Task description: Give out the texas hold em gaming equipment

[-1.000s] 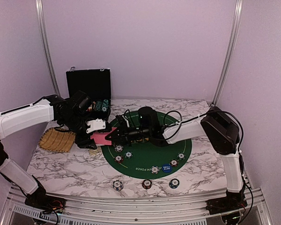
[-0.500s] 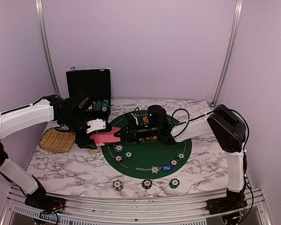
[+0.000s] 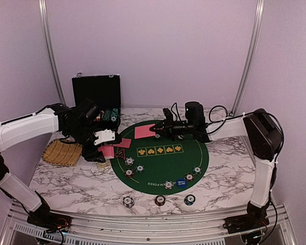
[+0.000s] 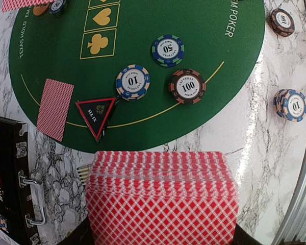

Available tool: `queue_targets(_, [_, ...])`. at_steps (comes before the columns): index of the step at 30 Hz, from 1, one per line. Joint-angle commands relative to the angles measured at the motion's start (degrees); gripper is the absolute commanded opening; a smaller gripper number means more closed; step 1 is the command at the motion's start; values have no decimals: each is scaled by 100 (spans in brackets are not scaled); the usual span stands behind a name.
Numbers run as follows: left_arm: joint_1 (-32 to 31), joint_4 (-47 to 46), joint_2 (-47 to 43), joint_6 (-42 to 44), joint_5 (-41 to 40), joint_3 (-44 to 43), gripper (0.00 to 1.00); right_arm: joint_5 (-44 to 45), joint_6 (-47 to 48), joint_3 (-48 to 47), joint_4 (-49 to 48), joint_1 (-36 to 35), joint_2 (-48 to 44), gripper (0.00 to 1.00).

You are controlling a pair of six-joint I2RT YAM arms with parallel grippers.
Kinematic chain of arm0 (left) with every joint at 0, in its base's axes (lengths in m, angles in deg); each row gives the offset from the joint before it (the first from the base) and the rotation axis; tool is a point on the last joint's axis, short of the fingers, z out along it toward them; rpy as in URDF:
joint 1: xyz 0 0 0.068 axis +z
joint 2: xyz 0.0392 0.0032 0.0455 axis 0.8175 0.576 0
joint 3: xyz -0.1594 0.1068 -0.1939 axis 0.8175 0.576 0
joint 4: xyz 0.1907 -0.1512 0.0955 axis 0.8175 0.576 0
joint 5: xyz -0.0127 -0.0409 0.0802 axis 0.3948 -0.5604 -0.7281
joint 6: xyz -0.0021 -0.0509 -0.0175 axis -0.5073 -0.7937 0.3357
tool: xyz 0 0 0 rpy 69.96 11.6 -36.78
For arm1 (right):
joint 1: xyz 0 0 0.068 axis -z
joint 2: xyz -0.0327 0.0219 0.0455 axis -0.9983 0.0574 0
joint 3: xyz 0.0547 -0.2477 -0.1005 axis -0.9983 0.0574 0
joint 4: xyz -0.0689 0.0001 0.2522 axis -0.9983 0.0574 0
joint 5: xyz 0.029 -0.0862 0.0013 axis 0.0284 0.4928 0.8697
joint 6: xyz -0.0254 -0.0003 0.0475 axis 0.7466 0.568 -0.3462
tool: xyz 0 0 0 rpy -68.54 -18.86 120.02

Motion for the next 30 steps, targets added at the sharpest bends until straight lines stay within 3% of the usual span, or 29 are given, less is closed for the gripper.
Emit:
queue_targets(1, [15,151,-49,13,23,-128,22,-34,1002,-633,1250,675,53,0])
queue_targets(6, [15,168,-63,16,15,-149,22,161,1702,-1465,2216,1326,544,0])
queue_targets(11, [15,178,-58,18,5,-154,22,322,2005,-2098,2554,1721,1082,0])
queue_targets(16, [15,185,-56,7,26,-168,22,495,2363,-2650,3056,1788,1624,0])
queue_targets(30, [15,186,-38,-28,9,-196,22,720,2312,-3492,3135,1823,2587,0])
